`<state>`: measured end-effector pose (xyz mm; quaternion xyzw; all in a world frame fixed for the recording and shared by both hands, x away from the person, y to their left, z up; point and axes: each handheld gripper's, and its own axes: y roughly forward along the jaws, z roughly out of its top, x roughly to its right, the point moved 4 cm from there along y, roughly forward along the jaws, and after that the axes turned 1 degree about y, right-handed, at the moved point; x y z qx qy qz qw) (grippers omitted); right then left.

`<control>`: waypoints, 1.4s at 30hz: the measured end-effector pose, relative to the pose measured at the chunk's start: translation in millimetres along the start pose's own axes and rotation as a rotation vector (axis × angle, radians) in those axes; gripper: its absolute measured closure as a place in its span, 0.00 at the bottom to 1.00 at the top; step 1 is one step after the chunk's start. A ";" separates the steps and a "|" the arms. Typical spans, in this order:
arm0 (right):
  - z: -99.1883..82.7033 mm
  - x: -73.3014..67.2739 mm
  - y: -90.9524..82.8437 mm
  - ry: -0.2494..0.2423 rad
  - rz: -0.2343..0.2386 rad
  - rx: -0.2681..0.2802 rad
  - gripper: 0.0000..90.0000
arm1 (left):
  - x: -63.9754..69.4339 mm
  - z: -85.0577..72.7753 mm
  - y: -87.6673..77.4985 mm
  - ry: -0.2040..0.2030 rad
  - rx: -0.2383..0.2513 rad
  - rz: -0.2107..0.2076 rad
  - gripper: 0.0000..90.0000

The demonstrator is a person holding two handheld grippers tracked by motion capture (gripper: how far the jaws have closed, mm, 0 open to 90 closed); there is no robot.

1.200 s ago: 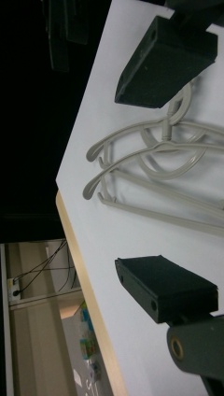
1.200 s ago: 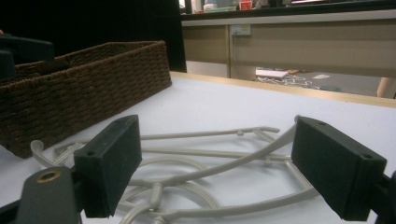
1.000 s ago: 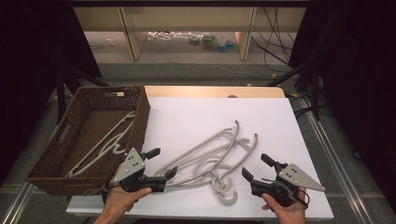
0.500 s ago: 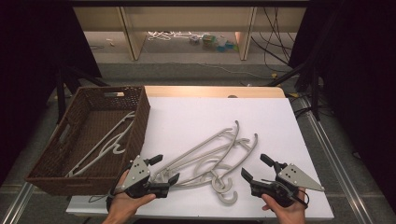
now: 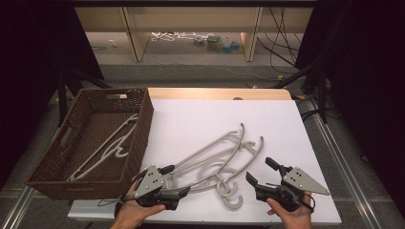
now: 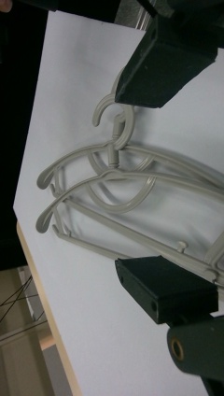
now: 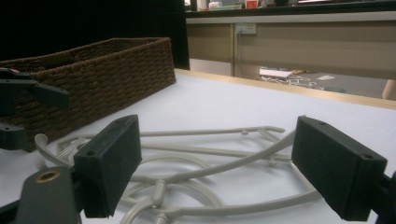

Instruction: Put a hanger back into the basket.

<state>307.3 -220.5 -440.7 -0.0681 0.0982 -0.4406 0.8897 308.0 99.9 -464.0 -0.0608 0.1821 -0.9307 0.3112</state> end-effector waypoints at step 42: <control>1.3 -4.2 1.9 -0.014 0.014 0.016 0.19 | -7.6 -2.5 84.3 0.073 -0.588 -0.131 0.54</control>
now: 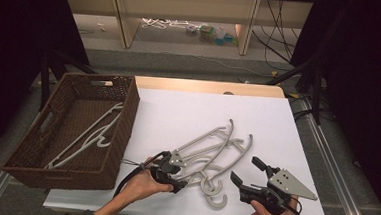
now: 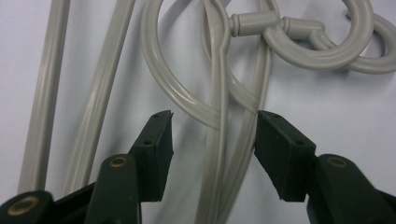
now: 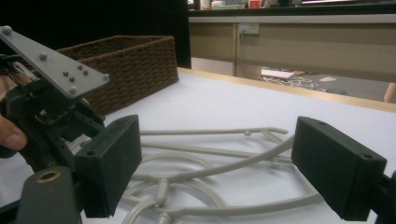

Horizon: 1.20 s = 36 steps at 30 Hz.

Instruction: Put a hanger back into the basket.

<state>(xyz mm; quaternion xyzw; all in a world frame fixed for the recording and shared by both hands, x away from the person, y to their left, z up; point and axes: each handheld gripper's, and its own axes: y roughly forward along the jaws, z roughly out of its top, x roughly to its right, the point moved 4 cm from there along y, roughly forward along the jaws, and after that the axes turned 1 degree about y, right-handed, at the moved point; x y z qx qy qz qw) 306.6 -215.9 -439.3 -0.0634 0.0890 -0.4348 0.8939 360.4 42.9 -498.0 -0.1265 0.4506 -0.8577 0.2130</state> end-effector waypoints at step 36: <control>-0.1 -0.7 -0.2 -0.007 0.011 -0.019 0.20 | -7.2 6.0 11.8 -0.021 -0.027 0.000 0.87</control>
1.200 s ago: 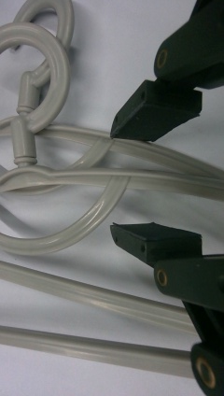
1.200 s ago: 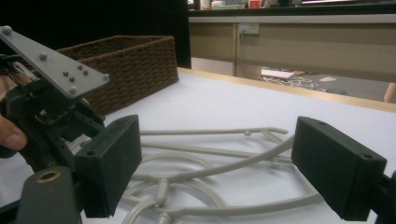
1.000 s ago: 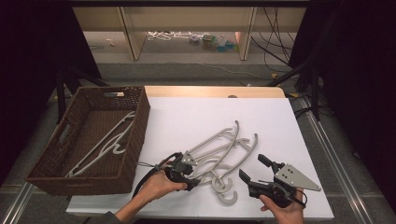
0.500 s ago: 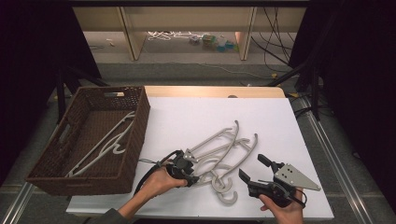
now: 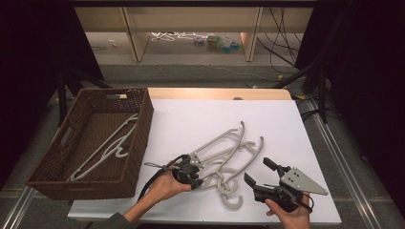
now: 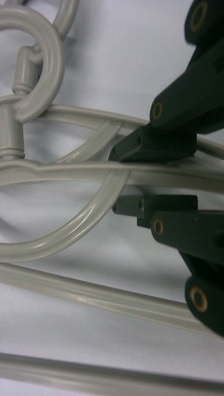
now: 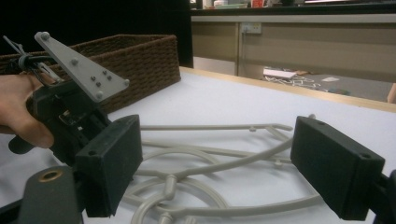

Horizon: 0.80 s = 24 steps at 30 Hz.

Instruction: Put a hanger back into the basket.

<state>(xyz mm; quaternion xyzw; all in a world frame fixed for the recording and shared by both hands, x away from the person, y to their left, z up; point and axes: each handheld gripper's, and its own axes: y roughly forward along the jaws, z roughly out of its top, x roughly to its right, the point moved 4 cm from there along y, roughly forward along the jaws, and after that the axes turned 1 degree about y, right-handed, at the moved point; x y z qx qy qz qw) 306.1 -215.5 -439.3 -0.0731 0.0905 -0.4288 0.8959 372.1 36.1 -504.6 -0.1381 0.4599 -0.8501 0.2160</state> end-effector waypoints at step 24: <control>-0.3 2.1 -1.9 0.000 -0.011 0.002 0.20 | -16.4 13.7 -55.2 -0.220 0.286 -0.130 0.90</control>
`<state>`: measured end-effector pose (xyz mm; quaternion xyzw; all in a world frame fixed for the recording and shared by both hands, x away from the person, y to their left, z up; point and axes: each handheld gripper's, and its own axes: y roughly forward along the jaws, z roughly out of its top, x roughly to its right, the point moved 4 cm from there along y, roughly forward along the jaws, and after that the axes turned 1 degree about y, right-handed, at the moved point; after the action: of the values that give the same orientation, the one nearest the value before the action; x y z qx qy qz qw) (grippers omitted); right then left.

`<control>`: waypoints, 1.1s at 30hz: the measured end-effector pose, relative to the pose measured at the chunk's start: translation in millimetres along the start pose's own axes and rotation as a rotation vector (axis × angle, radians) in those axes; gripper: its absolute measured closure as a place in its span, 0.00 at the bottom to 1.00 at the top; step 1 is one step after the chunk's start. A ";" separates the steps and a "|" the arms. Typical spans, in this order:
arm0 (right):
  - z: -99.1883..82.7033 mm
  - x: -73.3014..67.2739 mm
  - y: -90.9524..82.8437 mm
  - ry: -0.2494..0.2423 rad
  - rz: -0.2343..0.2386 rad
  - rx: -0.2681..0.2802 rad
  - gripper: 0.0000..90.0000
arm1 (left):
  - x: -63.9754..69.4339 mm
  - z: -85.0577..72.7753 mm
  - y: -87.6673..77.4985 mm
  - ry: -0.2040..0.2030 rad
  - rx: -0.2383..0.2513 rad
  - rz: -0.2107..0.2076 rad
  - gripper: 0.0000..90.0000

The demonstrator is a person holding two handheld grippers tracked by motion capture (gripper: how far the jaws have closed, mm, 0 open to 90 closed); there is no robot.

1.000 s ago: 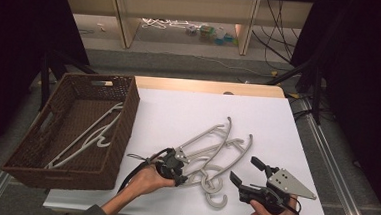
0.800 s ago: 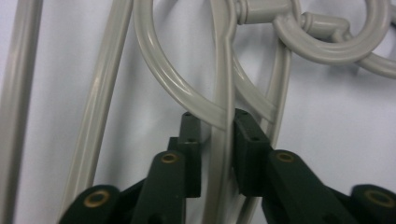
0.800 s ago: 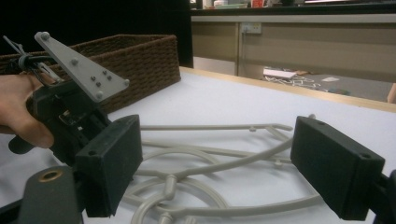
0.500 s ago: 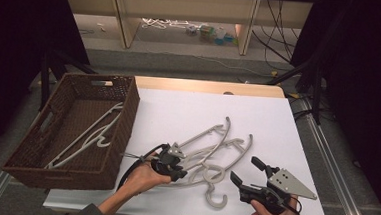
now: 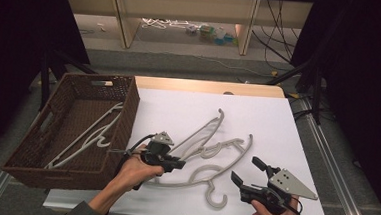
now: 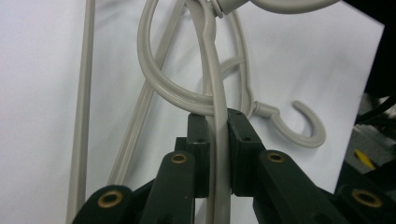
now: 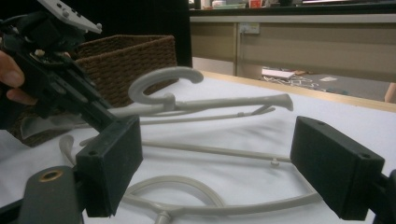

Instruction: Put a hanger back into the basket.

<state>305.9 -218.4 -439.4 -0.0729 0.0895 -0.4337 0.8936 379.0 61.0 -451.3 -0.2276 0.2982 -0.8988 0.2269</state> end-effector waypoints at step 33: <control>-1.9 1.0 2.3 0.003 -0.007 -0.012 0.20 | 4.9 32.6 -63.4 -0.047 0.194 -0.086 0.90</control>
<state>307.9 -217.9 -441.8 -0.0778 0.0932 -0.4363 0.8916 375.6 89.8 -386.1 -0.2384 0.1943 -0.9267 0.2160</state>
